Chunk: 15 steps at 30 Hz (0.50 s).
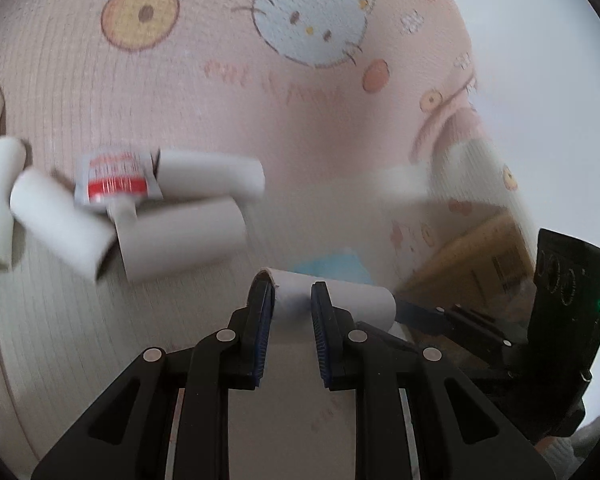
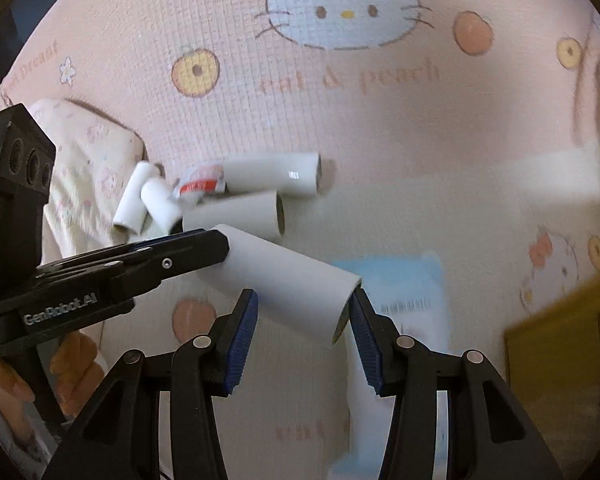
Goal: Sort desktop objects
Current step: 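Lift the fourth tube with both tools and turn it upright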
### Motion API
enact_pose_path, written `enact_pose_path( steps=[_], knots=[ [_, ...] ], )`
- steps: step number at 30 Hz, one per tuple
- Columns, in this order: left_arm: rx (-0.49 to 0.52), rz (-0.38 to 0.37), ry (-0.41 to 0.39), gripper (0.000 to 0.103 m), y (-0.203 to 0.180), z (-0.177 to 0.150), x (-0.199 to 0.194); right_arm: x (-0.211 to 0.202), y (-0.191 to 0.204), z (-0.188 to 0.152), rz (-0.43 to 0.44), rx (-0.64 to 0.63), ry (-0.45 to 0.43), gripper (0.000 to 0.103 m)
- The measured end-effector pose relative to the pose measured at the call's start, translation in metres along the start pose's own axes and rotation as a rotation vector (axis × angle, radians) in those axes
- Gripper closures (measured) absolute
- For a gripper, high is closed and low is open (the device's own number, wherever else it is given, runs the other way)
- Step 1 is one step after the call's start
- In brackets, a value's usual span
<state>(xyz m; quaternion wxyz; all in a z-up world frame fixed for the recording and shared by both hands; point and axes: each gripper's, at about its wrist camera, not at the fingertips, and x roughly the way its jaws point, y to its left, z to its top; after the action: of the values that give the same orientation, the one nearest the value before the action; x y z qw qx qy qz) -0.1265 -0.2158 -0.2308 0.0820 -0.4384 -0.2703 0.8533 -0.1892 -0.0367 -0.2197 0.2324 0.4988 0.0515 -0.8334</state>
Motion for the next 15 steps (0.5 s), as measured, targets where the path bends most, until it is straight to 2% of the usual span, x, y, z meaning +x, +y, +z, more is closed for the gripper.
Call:
enact_pose_path(
  steps=[3,8,11,15],
  knots=[
    [-0.015,0.004,0.037,0.081,-0.005,-0.016,-0.003,-0.005,-0.005,-0.017,0.006,0.021,0.024,0.058],
    [-0.104,0.051,0.163,0.08,0.002,-0.033,0.017,-0.004,-0.013,-0.043,0.047,0.073,0.084,0.058],
    [-0.11,0.089,0.191,0.08,0.005,-0.033,0.026,0.001,-0.012,-0.056,0.091,0.105,0.122,0.058],
    [-0.13,0.104,0.21,0.08,0.008,-0.037,0.027,-0.001,-0.003,-0.068,0.102,0.079,0.144,0.058]
  ],
)
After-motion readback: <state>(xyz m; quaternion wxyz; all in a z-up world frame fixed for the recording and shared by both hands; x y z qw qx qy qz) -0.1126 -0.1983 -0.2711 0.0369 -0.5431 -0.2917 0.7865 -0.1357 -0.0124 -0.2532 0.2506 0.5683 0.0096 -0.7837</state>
